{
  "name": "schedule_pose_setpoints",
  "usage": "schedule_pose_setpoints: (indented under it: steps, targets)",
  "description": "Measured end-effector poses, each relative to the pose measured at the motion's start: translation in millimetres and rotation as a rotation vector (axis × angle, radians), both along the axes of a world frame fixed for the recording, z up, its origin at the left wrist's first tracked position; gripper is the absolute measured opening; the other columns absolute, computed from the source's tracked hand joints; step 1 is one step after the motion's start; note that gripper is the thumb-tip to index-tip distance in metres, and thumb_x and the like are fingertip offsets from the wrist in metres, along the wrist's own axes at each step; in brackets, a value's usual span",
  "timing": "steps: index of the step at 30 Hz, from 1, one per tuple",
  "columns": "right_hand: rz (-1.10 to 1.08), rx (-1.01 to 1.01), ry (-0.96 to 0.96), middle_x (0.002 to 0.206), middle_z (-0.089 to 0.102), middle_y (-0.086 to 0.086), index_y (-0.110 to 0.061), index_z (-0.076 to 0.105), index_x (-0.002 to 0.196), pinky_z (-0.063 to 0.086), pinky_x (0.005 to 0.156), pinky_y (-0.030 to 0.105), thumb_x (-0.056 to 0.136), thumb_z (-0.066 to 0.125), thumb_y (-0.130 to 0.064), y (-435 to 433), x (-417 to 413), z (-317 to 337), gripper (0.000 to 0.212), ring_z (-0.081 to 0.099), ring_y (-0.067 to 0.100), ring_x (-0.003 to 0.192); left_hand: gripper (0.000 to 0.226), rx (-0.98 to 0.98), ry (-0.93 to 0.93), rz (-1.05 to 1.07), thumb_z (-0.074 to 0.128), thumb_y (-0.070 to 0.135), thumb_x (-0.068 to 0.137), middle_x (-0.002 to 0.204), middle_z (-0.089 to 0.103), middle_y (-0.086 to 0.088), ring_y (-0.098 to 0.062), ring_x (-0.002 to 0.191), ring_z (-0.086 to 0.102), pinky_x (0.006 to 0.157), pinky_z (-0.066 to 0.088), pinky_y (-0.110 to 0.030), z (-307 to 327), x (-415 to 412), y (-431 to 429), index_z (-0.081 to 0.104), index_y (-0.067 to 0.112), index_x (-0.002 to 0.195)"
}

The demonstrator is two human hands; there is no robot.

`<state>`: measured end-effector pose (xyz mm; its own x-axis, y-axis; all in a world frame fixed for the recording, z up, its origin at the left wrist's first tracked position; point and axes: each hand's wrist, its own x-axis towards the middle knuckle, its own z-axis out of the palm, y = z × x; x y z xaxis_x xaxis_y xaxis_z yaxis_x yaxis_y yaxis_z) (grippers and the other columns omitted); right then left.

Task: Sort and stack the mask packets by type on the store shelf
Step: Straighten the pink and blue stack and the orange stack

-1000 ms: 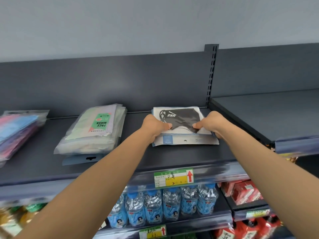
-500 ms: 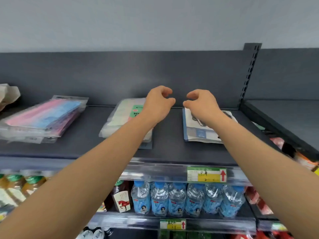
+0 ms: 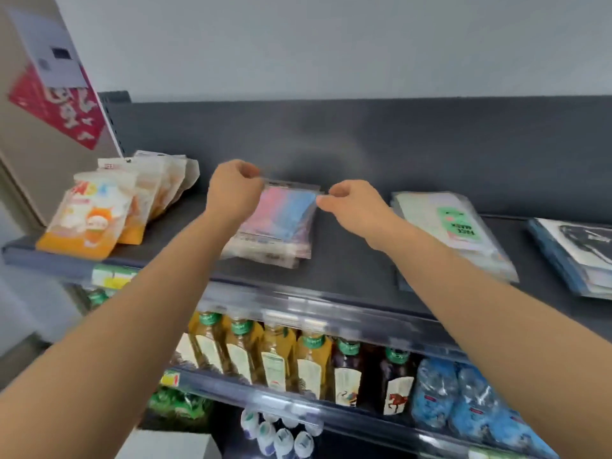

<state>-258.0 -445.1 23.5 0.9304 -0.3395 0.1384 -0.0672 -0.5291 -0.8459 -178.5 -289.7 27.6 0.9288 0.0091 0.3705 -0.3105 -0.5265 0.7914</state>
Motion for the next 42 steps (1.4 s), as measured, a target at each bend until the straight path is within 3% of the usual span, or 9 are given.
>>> schedule_pose_setpoints:
  steps: [5,8,13,16,20,25,29,33,42]
  targets:
    - [-0.012,0.365,0.233,0.104,0.055,0.004,-0.006,0.05,0.127,0.045,0.073,0.03,0.095,0.057,-0.03,41.5,37.6,-12.6,0.041,0.056,0.021,0.083,0.022,-0.012,0.393,-0.175,0.059,0.02,0.092,0.047,0.052,-0.001,-0.013,0.041,0.046,0.042,0.033,-0.021,-14.8,37.6,56.1,0.056,0.011,0.073]
    - [-0.095,0.477,0.294,0.084,0.05,0.008,-0.01,0.053,0.112,0.044,0.052,0.029,0.091,0.062,-0.031,50.1,56.8,-20.1,0.031,0.048,0.018,0.06,0.026,-0.205,0.667,-0.334,0.064,0.027,0.089,0.07,0.065,-0.006,-0.013,0.046,0.059,0.051,0.05,-0.023,-31.9,57.9,58.1,0.064,0.003,0.099]
    - [-0.142,0.597,0.306,0.112,0.063,0.011,-0.007,0.057,0.117,0.057,0.078,0.048,0.081,0.074,-0.028,46.1,78.2,-28.9,0.045,0.066,0.029,0.092,0.016,-0.29,0.838,-0.418,0.064,0.019,0.088,0.087,0.068,-0.012,-0.022,0.06,0.066,0.061,0.058,-0.037,-39.2,75.3,41.1,0.064,0.004,0.095]
    - [-0.092,0.699,0.356,0.11,0.067,0.011,-0.007,0.06,0.115,0.06,0.068,0.045,0.078,0.077,-0.021,40.8,81.8,-29.0,0.043,0.068,0.029,0.083,0.015,-0.307,0.92,-0.473,0.061,0.019,0.089,0.077,0.071,-0.012,-0.023,0.055,0.069,0.05,0.059,-0.037,-39.3,75.8,38.0,0.063,0.005,0.093]
    - [0.044,0.772,0.303,0.11,0.07,0.012,-0.004,0.063,0.107,0.057,0.083,0.047,0.077,0.077,-0.01,32.7,87.4,-31.2,0.034,0.07,0.029,0.095,0.032,-0.407,0.813,-0.588,0.058,0.01,0.089,0.091,0.072,-0.013,-0.023,0.07,0.071,0.066,0.061,-0.036,-42.4,75.4,39.6,0.058,-0.002,0.119]
    - [0.106,0.567,-0.132,0.11,0.059,-0.004,-0.015,0.036,0.127,0.06,0.074,0.028,0.074,0.08,-0.007,28.5,97.6,-34.5,0.069,0.064,0.009,0.092,0.042,-0.408,0.445,-0.637,0.068,0.007,0.083,0.103,0.067,-0.007,-0.022,0.092,0.066,0.095,0.048,-0.047,-40.1,82.0,45.5,0.049,0.007,0.12]
    - [0.132,0.377,-0.257,0.12,0.052,-0.003,-0.025,0.029,0.127,0.055,0.087,0.028,0.076,0.078,-0.011,30.1,96.4,-36.2,0.073,0.059,0.007,0.1,0.037,-0.344,0.283,-0.614,0.067,0.004,0.084,0.103,0.061,0.002,-0.016,0.095,0.06,0.083,0.052,-0.024,-46.3,86.5,46.7,0.047,0.021,0.11]
    - [0.191,0.352,-0.203,0.121,0.052,-0.003,-0.02,0.026,0.135,0.055,0.087,0.027,0.076,0.078,-0.011,30.6,94.9,-49.6,0.079,0.059,0.004,0.099,0.075,-0.326,0.278,-0.69,0.077,0.003,0.075,0.129,0.055,0.003,-0.011,0.117,0.057,0.094,0.05,-0.029,-62.3,88.7,49.9,0.032,0.02,0.132]
    - [0.15,0.386,-0.287,0.115,0.053,-0.009,-0.015,0.027,0.136,0.056,0.079,0.021,0.077,0.075,-0.006,45.8,103.8,-54.6,0.077,0.059,0.003,0.101,0.083,-0.38,0.11,-0.709,0.071,0.0,0.08,0.129,0.045,0.014,0.008,0.114,0.052,0.093,0.049,-0.018,-76.6,88.7,45.0,0.019,0.014,0.142]
